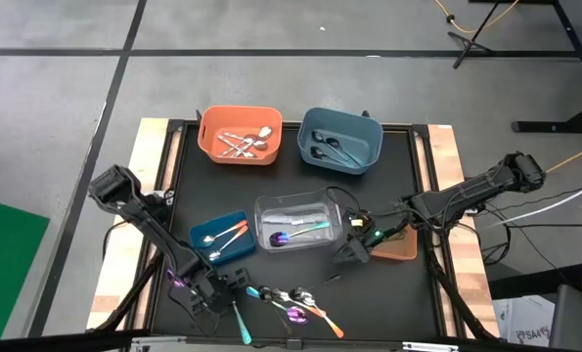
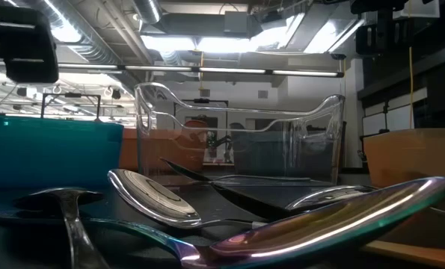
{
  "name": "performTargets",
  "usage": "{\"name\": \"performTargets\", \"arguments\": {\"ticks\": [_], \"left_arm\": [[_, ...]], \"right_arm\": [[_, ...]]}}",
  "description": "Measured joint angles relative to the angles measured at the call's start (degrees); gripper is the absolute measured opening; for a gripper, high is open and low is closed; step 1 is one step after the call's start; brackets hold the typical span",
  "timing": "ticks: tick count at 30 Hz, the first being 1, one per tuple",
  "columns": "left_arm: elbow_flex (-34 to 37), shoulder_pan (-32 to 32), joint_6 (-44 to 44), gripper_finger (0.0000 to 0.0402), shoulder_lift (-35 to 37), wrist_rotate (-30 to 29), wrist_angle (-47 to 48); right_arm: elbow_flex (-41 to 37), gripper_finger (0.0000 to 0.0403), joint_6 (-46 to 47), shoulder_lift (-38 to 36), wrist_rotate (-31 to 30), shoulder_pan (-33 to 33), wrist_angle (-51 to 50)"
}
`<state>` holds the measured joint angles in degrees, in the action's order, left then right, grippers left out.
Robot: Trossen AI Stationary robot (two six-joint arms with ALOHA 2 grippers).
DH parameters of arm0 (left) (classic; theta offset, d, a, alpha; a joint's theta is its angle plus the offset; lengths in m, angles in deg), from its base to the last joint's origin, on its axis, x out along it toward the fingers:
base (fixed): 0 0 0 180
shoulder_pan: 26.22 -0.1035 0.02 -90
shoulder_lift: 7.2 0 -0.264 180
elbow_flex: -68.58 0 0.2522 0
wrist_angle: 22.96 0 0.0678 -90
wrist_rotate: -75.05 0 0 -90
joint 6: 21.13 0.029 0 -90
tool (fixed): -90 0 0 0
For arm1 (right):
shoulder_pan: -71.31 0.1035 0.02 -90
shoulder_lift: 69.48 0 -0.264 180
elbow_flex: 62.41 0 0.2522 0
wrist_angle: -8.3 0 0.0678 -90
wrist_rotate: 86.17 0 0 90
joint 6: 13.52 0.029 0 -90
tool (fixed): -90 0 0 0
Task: Sort silverware by color (type)
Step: Put the purple spoon into the transparent bin
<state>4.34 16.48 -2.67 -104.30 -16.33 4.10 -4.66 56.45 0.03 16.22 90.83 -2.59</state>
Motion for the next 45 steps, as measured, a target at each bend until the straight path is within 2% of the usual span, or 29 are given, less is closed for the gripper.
{"name": "performTargets", "arguments": {"ticks": [9, 14, 19, 29, 34, 45], "left_arm": [[0.0, -2.19, -2.33, 0.0006, 3.02, -2.39, -6.39], [0.0, -4.47, -6.08, 0.0006, 3.08, -2.52, -14.5], [0.0, -7.28, -9.41, 0.0007, 3.08, -2.52, -23.37], [-0.04, -14.07, -9.38, 0.0008, 3.08, -2.49, -36.66], [-0.04, -18.03, -9.35, 0.0008, 3.08, -2.32, -40.76], [-0.07, -29.38, -9.34, 0.0009, 3.08, -2.39, -41.22]], "right_arm": [[0.0, 0.0076, 0.0, 0.0, 0.01, -0.01, 0.0], [0.0, 0.0076, -0.18, 0.0, 0.03, 0.0, 0.0], [0.0, 0.0076, -4.43, 0.0, 0.17, 0.01, 0.0], [0.0, 0.0076, -7.5, 0.0, 3.07, -0.01, 0.12], [0.0, 0.0076, -8.79, -1.17, 5.79, -0.03, 0.67], [0.02, 0.0076, -12.0, -9.26, 5.15, -0.05, 0.5]]}}
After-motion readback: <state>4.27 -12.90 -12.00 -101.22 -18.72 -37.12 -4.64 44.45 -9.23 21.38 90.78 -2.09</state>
